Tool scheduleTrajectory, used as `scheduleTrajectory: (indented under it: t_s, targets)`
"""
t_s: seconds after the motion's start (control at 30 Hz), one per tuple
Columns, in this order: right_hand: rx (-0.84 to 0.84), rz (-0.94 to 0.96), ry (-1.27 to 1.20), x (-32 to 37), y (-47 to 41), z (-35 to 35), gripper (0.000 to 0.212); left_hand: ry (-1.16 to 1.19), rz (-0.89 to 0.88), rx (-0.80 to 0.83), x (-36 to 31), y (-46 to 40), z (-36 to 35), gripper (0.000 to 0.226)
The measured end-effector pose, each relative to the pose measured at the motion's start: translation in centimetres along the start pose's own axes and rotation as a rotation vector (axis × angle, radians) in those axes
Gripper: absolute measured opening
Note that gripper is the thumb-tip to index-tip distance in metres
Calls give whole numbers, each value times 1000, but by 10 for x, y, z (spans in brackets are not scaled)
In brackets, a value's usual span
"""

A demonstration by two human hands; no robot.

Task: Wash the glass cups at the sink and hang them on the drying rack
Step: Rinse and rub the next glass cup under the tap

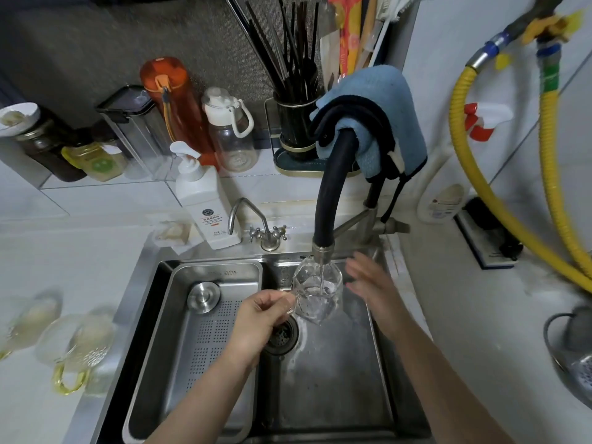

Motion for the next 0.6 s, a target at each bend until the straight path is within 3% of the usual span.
scheduleTrajectory:
  t_s: [0.07, 0.17, 0.3, 0.37, 0.43, 0.53, 0.6]
  targets:
    - [153, -4, 39, 5, 16, -16, 71, -3, -1, -2, 1, -2, 1, 4]
    - [189, 11, 103, 6, 31, -24, 84, -39, -3, 34, 2, -1, -6, 7]
    - [17, 24, 113, 6, 45, -38, 83, -51, 17, 93, 12, 5, -4, 9]
    - [-23, 52, 147, 8, 41, -48, 81, -21, 16, 116, 10, 5, 0, 23]
    - [-31, 64, 178, 19, 33, -50, 73, -20, -13, 134, 1, 1, -2, 37]
    - [-59, 104, 171, 27, 29, -34, 50, -73, -50, 186, -13, -2, -18, 32]
    - [-17, 110, 163, 24, 37, -24, 48, -107, -38, 200, -9, 0, -25, 31]
Point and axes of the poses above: each hand's wrist, its own y-axis away from the middle knuckle, its own z-axis out of the back of the hand, x = y × z, the point moved 3 cm from there along -y, towards the middle knuckle, and after that the axes turned 9 degrees about z, right-handed, at the moved point
